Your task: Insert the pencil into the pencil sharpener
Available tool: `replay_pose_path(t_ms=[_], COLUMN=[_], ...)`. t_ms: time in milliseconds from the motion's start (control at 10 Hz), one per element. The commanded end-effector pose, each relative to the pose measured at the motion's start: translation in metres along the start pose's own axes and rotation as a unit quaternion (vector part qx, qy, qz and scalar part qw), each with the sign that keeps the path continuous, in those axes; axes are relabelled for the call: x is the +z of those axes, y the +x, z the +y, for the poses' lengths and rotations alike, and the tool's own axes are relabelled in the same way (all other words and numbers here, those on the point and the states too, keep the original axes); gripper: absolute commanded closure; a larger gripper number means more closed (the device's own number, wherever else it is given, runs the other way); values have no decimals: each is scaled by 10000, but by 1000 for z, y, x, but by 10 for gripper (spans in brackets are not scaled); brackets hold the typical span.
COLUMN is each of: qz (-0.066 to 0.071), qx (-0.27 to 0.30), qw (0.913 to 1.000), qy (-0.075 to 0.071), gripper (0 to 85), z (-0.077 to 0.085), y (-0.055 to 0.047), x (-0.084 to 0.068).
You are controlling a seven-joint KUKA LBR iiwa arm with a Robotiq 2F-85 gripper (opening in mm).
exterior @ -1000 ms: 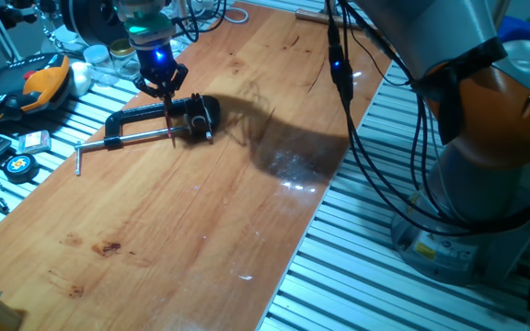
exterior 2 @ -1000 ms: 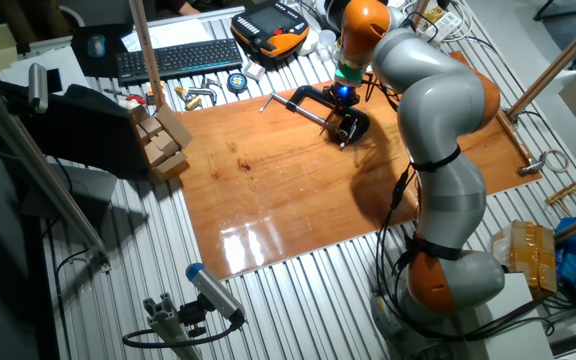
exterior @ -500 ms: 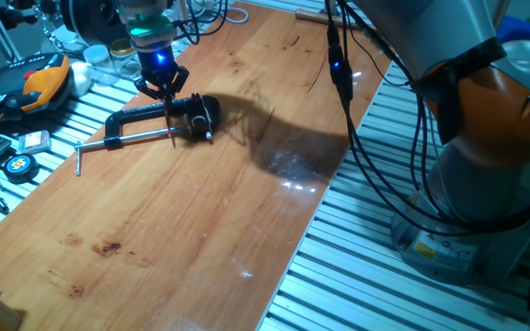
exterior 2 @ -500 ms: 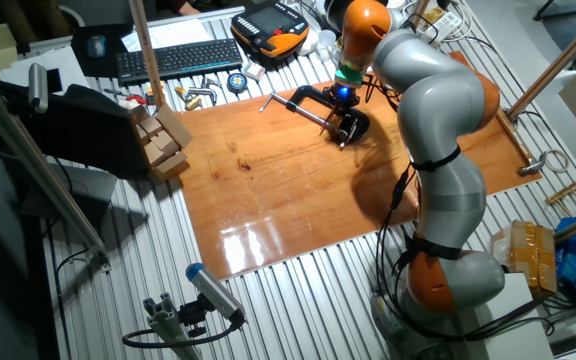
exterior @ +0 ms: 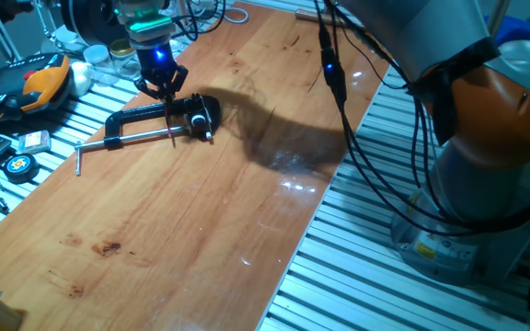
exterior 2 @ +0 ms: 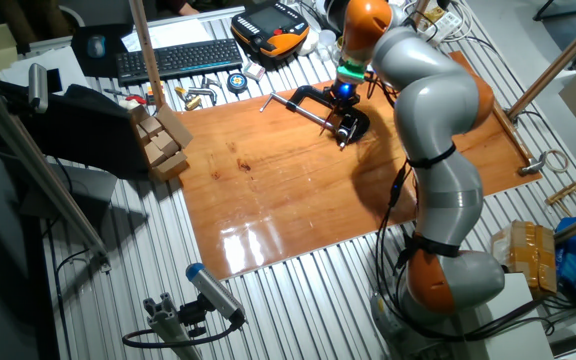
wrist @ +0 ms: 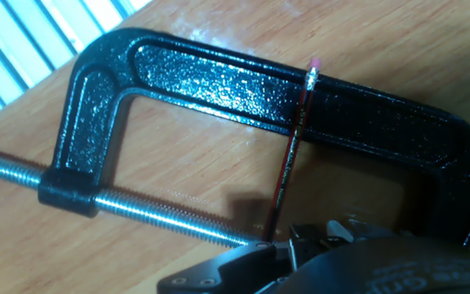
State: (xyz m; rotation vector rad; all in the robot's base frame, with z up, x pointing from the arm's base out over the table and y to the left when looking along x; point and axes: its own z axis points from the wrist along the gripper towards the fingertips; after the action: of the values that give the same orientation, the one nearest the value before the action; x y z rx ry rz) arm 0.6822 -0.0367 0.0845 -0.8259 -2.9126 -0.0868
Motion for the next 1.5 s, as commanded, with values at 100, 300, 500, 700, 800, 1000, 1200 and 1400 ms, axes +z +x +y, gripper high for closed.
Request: replay_pose_path(t_ms=[100,300,500,700,800,1000,1200,1400], qz=[-124,-386,-401,-402,-407,-363,-416,-435], qx=[-84,-93,-100,-215,-221,-229,-181,-13], qw=[9999,9992,9991,9990,9989,9991,9990,9991], qy=[-28,-54,-45,-40,-16,1,13,-7], gripper=[850,850,850,850,850,850,850,850], z=[0,0,0,0,2,2,3,4], y=[0,0,0,0,1,1,-3,-5], x=[0,0,0,0,-2,-6,-5,-2])
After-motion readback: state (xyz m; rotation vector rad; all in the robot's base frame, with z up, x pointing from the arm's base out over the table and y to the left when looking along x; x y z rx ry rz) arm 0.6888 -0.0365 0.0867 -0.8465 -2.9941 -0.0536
